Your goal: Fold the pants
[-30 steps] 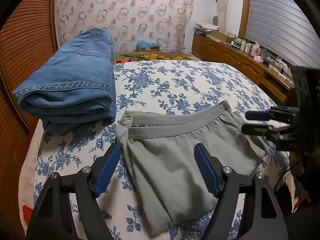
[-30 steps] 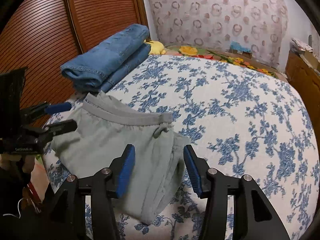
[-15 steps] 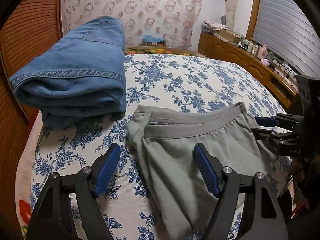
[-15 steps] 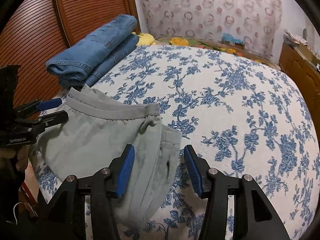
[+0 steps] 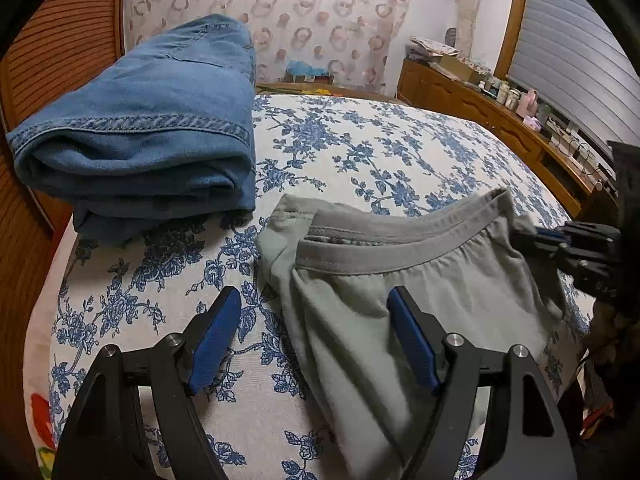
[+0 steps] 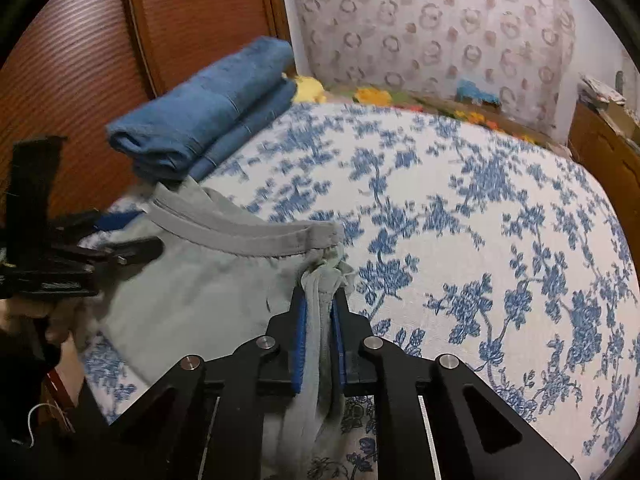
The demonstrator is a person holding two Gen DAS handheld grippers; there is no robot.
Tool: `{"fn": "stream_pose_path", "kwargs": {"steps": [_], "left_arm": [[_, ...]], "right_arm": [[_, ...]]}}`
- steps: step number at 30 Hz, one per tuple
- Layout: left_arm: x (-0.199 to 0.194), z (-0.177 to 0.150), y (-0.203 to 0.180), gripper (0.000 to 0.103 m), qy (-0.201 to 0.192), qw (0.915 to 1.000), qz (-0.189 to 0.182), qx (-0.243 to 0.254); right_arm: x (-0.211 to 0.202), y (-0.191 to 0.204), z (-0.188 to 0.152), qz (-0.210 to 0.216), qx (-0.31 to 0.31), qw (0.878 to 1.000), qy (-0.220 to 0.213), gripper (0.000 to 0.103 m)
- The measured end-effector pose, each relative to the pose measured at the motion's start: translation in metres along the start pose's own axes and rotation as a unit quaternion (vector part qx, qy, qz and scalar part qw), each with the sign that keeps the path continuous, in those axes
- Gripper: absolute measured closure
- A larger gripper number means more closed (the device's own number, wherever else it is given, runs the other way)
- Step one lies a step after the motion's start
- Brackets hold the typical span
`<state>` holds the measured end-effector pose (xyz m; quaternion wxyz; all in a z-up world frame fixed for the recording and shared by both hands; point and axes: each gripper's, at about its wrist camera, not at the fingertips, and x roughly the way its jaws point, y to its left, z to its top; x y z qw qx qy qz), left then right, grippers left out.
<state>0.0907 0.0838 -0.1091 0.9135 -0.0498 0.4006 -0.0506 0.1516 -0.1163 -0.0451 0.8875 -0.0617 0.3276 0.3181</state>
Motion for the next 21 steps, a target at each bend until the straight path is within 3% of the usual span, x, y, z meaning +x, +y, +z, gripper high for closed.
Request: {"fn": "stream_pose_path", "kwargs": {"steps": [7,19,21], "left_arm": [[0.0,0.005,0.01,0.046,0.001,0.9994,-0.029,-0.02],[0.014,0.015,0.008,0.047,0.015,0.9995,-0.018,-0.022],[0.015,0.015,0.008,0.056,0.015,0.9995,-0.021,-0.02]], "right_arm": [[-0.011,0.007,-0.009,0.001,-0.025,1.0,-0.012,0.092],[-0.001,0.005,-0.006,-0.016,-0.017,1.0,0.011,0.092],[0.003,0.002,-0.005,-0.014,-0.01,1.0,0.015,0.092]]}}
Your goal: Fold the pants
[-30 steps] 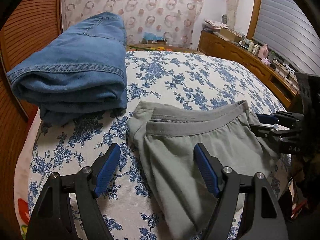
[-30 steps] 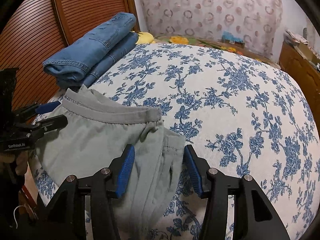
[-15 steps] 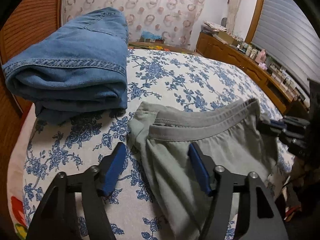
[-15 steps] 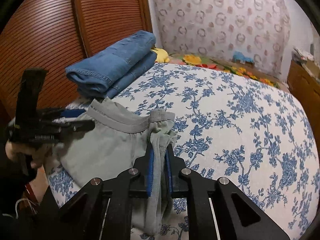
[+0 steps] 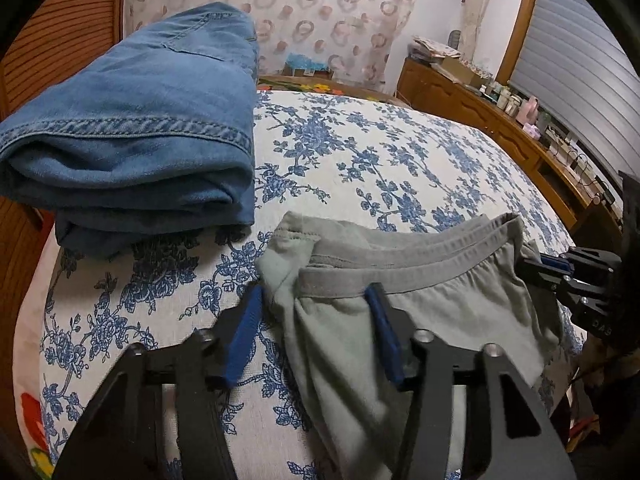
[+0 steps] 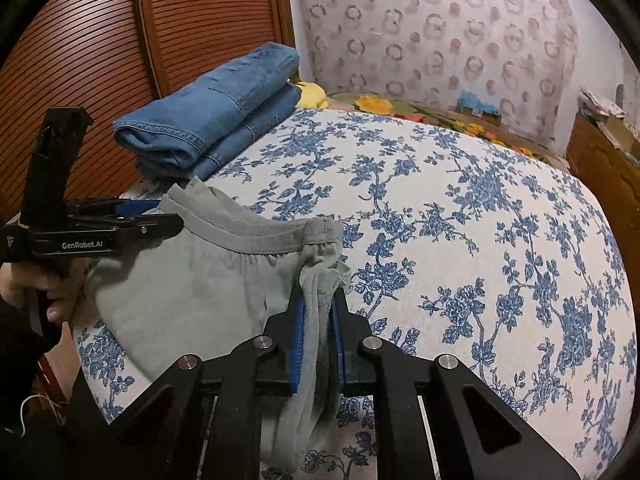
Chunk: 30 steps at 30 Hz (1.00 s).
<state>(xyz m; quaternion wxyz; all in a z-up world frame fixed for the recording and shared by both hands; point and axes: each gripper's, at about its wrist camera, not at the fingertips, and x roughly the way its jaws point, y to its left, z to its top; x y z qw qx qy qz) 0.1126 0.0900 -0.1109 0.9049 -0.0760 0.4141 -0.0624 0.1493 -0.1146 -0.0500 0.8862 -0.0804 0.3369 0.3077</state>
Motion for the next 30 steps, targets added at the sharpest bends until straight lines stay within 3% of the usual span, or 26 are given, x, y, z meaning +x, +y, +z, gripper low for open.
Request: {"fn": "stream_pose_path", "kwargs": {"steps": [2,4,9,12,16,18,19,21,30], "left_arm": [[0.001,0.0,0.0,0.063,0.002,1.0,-0.006,0.0],[0.001,0.0,0.0,0.064,0.002,1.0,-0.006,0.001],[0.001,0.0,0.0,0.065,0.001,1.0,-0.008,-0.002],[0.0,0.0,0.001,0.071,0.001,0.9999,-0.013,-0.003],[-0.003,-0.001,-0.001,0.087,-0.007,0.9997,-0.023,-0.004],[-0.007,-0.002,-0.003,0.089,-0.013,0.9995,-0.027,-0.005],[-0.01,-0.003,-0.004,0.089,-0.017,0.9995,-0.027,-0.004],[-0.015,-0.003,-0.007,0.09,-0.029,0.9992,-0.028,-0.003],[-0.058,-0.004,-0.027,0.091,-0.09,0.9955,-0.026,0.015]], "right_arm": [[0.004,-0.003,0.001,-0.001,0.003,1.0,0.006,0.091],[0.007,-0.004,0.003,-0.004,0.007,1.0,0.011,0.082],[0.017,-0.009,0.005,0.003,0.019,0.999,0.029,0.072],[0.02,-0.01,0.007,0.005,0.024,0.999,0.03,0.07],[0.022,-0.01,0.008,0.003,0.022,0.999,0.029,0.07],[0.023,-0.008,0.007,-0.001,0.014,1.0,0.028,0.074],[0.022,-0.007,0.006,0.001,0.01,1.0,0.026,0.085],[0.021,-0.007,0.003,0.012,0.012,1.0,0.025,0.09],[-0.011,-0.002,-0.004,0.005,0.011,1.0,-0.026,0.093]]}}
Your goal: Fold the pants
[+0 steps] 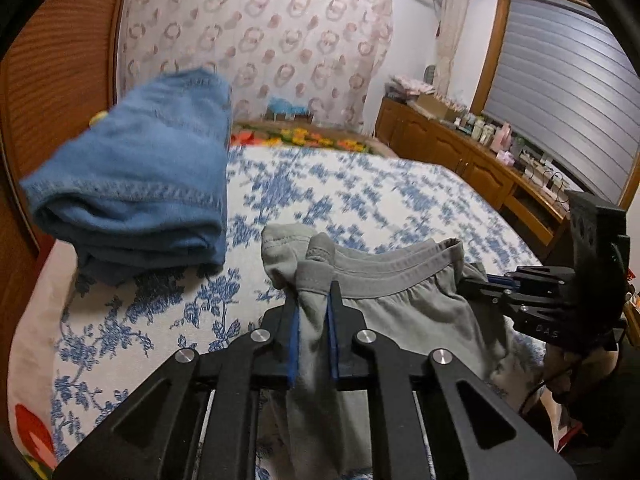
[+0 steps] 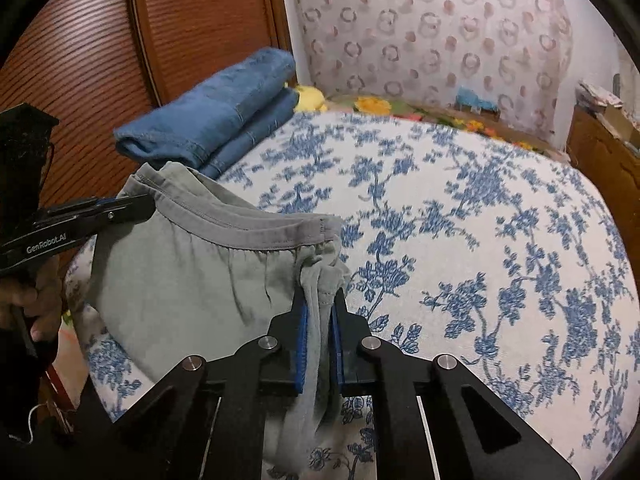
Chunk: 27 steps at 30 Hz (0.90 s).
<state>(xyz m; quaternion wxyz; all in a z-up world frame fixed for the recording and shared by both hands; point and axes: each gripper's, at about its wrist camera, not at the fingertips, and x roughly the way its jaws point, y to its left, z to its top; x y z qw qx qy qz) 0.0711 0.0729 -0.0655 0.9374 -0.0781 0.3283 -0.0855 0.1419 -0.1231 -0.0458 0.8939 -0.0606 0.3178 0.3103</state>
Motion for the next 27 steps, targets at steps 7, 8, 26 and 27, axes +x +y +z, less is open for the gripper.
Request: {"fn": "stream_pose_path", "kwargs": {"steps": [7,8,26,27], "left_arm": [[-0.028,0.012,-0.02,0.091,-0.042,0.9987,-0.005,0.027],[-0.03,0.013,-0.021,0.091,-0.046,0.9985,-0.005,0.028],[-0.058,0.033,-0.046,0.091,-0.094,0.9931,-0.015,0.068],[-0.058,0.034,-0.046,0.091,-0.096,0.9928,-0.015,0.07]], "right_arm": [[-0.034,0.003,-0.005,-0.016,-0.008,0.999,-0.045,0.093],[-0.039,0.003,-0.005,-0.016,-0.008,0.999,-0.05,0.093],[-0.093,-0.007,0.004,-0.038,-0.02,0.993,-0.11,0.093],[-0.096,-0.007,0.004,-0.039,-0.022,0.993,-0.112,0.093]]}}
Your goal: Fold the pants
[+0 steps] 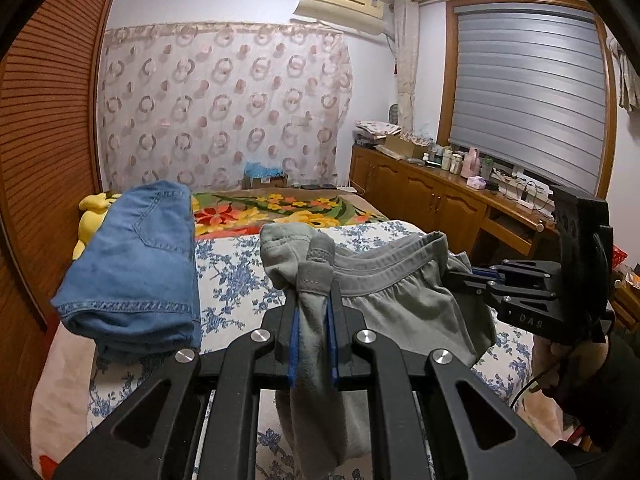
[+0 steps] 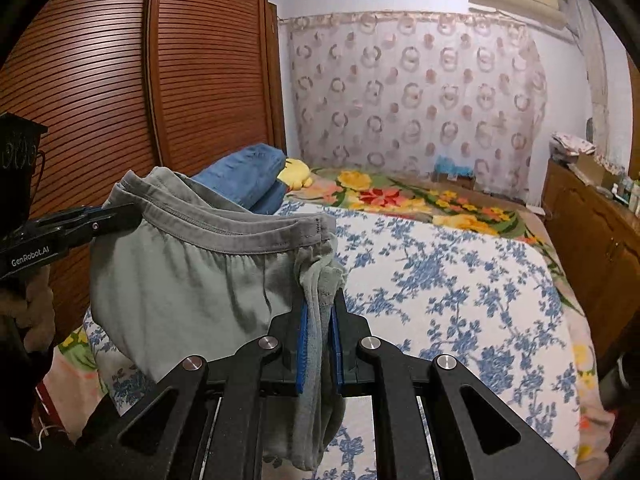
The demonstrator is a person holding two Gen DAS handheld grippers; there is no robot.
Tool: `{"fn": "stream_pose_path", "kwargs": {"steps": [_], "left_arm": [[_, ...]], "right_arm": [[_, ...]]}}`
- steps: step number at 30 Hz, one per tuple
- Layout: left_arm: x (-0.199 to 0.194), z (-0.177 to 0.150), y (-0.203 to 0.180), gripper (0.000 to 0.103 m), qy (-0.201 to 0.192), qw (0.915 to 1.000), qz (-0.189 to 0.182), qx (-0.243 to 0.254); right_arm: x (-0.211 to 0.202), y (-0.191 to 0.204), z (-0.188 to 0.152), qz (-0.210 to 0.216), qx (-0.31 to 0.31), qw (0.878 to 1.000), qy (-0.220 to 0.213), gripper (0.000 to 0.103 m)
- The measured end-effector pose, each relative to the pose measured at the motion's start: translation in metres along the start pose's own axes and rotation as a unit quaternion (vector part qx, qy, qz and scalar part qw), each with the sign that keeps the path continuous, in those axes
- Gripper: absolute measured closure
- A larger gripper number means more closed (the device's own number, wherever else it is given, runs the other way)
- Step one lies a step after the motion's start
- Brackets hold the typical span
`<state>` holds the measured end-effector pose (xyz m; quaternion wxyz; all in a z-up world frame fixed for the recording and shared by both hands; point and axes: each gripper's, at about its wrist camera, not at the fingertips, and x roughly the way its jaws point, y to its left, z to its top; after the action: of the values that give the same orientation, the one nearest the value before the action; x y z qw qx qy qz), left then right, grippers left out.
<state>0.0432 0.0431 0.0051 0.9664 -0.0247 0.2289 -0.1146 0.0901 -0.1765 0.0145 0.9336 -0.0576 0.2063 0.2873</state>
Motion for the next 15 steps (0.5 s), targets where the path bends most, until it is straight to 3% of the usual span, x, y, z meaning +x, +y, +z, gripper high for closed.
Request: {"fn": "stream_pose_path", "kwargs": {"steps": [15], "left_arm": [[0.007,0.007,0.006,0.091,-0.003,1.0,0.005,0.005]], "right_arm": [[0.011,-0.009,0.017,0.0,-0.018,1.0,0.0,0.093]]}}
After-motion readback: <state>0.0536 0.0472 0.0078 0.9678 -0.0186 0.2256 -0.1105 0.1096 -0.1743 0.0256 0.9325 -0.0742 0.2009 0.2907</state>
